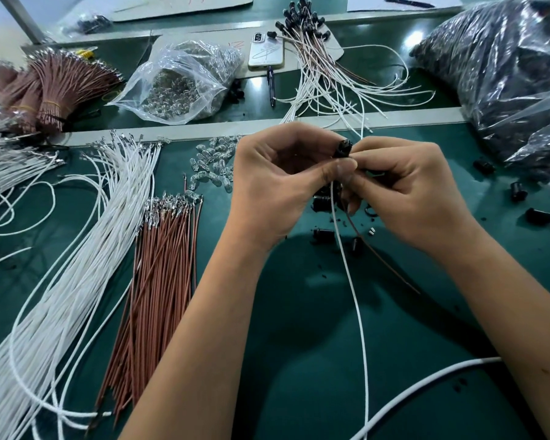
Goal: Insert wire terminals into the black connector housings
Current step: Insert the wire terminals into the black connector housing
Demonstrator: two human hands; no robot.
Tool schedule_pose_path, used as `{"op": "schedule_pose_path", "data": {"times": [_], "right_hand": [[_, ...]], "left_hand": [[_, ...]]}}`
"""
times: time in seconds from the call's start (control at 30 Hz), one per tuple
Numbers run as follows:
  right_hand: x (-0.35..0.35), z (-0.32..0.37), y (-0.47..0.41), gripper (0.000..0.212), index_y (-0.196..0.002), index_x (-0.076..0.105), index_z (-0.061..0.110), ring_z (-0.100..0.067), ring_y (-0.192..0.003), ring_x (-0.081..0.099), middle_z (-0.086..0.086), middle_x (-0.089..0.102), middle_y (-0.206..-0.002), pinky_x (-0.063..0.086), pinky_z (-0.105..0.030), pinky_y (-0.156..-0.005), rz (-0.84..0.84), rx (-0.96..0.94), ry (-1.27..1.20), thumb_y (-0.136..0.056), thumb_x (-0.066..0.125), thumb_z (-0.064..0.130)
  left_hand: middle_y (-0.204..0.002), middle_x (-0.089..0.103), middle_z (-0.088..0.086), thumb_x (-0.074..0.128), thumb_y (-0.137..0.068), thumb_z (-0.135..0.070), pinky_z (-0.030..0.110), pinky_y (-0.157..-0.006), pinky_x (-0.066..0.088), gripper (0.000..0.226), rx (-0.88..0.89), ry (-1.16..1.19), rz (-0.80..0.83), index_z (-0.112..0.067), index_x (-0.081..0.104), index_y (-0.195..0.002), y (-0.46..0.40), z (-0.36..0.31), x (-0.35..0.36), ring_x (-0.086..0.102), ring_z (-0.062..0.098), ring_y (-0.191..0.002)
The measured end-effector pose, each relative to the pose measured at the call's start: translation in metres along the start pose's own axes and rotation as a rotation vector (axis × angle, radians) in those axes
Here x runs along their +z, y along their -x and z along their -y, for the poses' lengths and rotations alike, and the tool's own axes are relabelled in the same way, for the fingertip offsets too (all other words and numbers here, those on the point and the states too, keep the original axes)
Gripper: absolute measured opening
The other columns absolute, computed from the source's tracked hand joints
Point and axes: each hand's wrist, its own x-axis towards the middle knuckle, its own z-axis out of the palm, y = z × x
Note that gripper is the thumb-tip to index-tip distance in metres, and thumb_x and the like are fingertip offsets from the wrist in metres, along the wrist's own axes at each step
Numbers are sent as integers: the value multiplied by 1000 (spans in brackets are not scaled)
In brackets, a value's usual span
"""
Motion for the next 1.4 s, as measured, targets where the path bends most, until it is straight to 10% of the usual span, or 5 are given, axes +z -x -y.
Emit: {"op": "schedule_pose_path", "data": {"times": [0.73,1.4], "right_hand": [[-4,-4,3,6,-89,72,15,-19,-73,57,-5,65,-81,45,-50,-58,-60,36,-54,-95,74,15],[-9,-12,0,15,-87,73,2,-17,-73,60,-10,69,-81,50,-40,-65,22,45,20,-93,74,15]], "left_hand": [[-91,72,29,80,-72,15,53,-83,58,32,-1,30,29,1,71,-99,1,-3,2,69,34,-83],[-87,71,23,77,-70,21,40,-74,60,34,-7,71,66,7,70,-100,4,-6,6,67,28,-75]]}}
